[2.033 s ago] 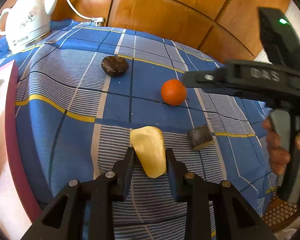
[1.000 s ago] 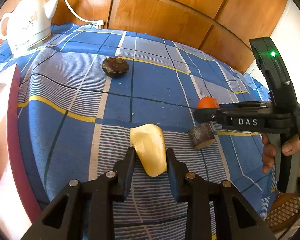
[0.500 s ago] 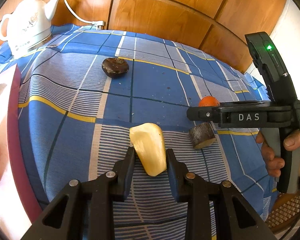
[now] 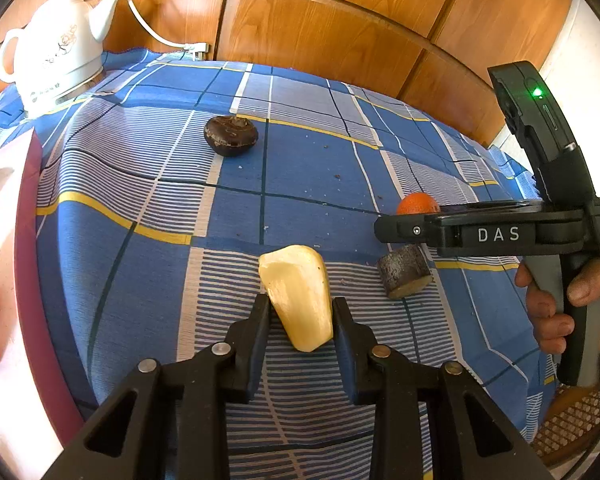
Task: Organize fruits
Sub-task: 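Hold the yellow piece in the left gripper while the right gripper holds the orange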
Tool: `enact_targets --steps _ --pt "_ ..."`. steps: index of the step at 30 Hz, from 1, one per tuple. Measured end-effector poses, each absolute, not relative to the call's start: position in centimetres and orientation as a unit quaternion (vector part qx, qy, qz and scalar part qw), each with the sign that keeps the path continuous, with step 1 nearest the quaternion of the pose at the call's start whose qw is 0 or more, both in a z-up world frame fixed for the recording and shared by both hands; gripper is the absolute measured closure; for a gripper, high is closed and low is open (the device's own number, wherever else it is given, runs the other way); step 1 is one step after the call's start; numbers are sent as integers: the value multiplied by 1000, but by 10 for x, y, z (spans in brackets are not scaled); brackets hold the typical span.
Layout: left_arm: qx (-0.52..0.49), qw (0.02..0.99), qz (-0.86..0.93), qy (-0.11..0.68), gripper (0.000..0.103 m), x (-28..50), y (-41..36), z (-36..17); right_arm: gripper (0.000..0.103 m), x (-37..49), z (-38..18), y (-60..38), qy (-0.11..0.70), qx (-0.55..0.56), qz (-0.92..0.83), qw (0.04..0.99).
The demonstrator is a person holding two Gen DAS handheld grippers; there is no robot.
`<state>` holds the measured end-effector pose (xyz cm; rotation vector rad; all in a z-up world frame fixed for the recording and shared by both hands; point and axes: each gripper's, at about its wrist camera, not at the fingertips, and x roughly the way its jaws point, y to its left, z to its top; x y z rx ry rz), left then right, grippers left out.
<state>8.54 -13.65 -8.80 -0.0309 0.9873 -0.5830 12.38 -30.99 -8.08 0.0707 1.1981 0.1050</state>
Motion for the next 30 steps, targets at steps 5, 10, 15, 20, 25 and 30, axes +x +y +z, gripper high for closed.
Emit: enact_targets --steps 5,10,15,20,25,30 --pt "-10 842 -274 465 71 85 -138 -88 63 121 -81 -308 561 2 26 828" --pt "-9 843 -272 464 71 84 -139 -88 63 121 -81 -306 557 -13 24 830" --pt "-9 844 -271 464 71 83 -140 -88 63 123 -82 -310 560 -3 25 828" --pt "-7 845 -268 463 71 83 -140 -87 63 121 -82 -306 559 -12 24 829" --pt "1 847 -264 461 72 82 -143 -86 63 120 -83 -304 556 -23 24 831" --pt "5 847 -263 462 73 83 -143 -83 63 120 -82 -302 553 -33 24 832"
